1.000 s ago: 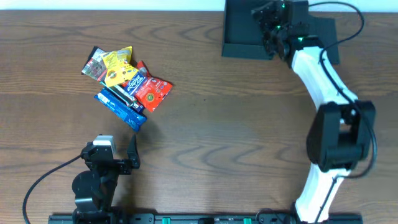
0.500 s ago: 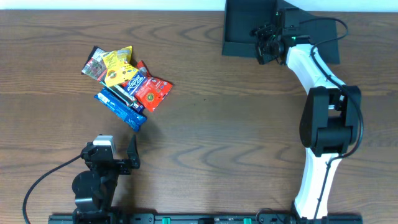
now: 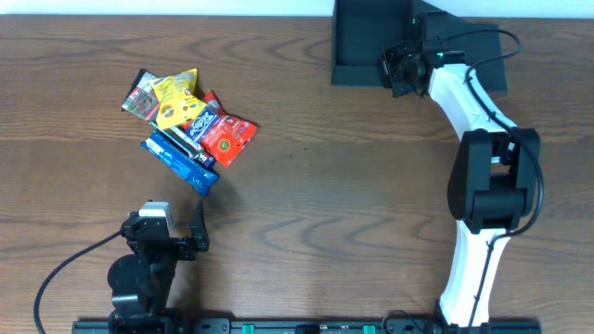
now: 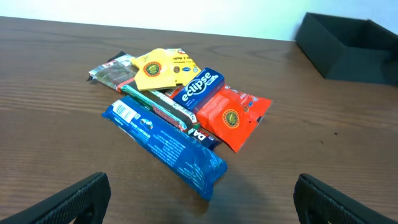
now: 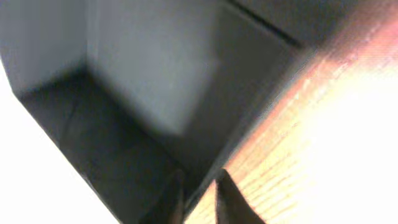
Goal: Pack container
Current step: 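Drag the black box with the right gripper toward the table center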
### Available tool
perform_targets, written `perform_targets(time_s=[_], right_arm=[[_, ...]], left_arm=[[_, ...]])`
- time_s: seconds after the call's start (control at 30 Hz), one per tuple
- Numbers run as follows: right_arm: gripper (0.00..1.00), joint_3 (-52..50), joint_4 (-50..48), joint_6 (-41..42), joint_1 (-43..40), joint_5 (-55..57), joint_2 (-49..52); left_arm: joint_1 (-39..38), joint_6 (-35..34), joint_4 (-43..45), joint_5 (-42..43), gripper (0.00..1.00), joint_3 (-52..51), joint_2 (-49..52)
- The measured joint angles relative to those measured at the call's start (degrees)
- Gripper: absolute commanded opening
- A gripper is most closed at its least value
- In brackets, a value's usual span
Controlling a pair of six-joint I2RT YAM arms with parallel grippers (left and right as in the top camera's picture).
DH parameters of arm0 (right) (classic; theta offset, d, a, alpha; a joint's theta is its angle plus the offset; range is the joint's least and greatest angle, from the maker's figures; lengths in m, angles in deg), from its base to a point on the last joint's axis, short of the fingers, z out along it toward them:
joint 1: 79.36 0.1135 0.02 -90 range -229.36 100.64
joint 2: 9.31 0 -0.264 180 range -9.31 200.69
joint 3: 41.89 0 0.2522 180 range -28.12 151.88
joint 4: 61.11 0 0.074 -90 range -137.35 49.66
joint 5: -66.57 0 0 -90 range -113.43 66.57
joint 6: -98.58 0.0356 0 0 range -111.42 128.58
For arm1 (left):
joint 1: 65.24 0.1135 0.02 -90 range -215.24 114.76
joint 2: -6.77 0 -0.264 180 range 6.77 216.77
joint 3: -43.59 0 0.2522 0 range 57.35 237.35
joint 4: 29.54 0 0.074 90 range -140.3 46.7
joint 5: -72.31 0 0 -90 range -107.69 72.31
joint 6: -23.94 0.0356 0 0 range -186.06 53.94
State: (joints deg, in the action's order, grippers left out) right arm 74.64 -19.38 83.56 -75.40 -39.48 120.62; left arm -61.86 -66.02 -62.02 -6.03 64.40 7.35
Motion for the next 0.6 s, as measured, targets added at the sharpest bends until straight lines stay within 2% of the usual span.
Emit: perform_targets(time_s=[0.33,0.6], right_arm=[[0.01,0.4,3.0,-1.1,-0.7,-3.8,0.0],[0.01,0.9,16.5,-10.5,-1.0,-8.5,-0.3]], left_arm=[[0.0,0.0,0.0,0.0,0.95,0.0,0.0],[0.0,0.0,0.0,0.0,0.95,0.0,0.0]])
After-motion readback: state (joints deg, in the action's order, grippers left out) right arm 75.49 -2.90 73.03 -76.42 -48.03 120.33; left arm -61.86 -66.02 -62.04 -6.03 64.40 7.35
